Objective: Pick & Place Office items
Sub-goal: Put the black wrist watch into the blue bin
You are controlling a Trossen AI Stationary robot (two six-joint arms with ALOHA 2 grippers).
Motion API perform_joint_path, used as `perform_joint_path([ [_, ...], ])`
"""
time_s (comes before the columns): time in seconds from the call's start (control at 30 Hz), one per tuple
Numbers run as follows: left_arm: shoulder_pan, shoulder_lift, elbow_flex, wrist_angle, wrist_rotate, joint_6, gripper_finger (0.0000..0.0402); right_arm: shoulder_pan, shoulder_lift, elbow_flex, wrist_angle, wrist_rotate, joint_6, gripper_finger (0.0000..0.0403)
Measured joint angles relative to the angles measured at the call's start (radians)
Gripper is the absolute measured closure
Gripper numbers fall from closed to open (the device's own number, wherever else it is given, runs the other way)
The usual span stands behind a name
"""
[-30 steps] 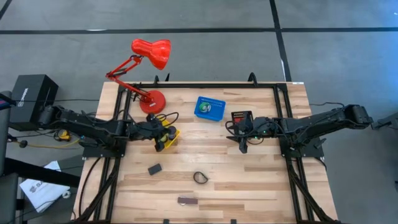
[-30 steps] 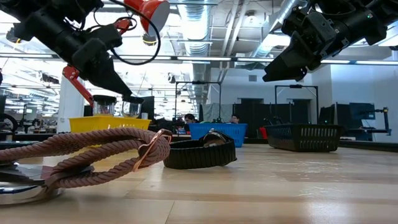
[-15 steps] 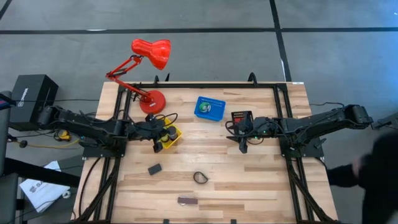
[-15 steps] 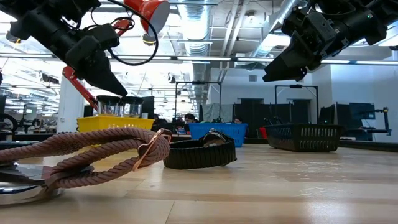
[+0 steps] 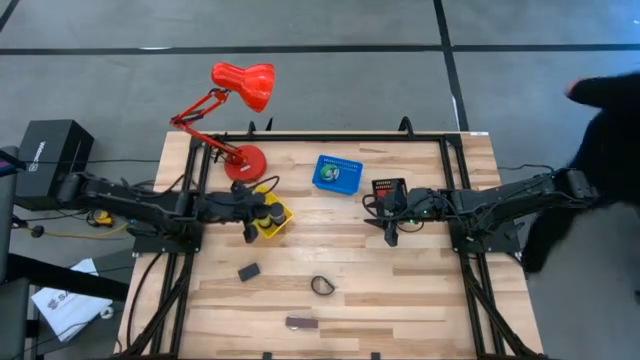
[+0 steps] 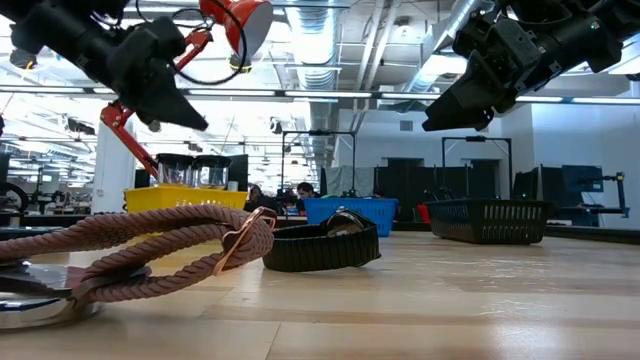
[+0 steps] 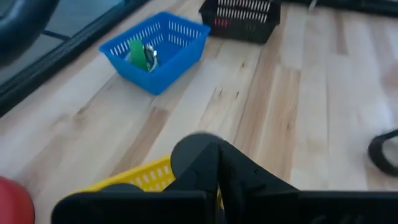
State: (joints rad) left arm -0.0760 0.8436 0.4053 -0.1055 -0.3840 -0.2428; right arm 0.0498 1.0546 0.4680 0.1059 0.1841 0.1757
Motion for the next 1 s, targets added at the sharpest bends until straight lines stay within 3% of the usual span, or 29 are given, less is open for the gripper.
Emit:
perform_joint_path([
  [0.4,-0.071,-0.026,0.000,0.102,0.000,0.003,0.0401,0.000,0.000,0.000,0.022,0.000,-0.002,0.0188],
  [1.0,-0.094,-0.026,0.001,0.198,0.000,0.002,0.0401,-0.043,0.041,0.000,0.213,-0.003,0.000,0.0188],
])
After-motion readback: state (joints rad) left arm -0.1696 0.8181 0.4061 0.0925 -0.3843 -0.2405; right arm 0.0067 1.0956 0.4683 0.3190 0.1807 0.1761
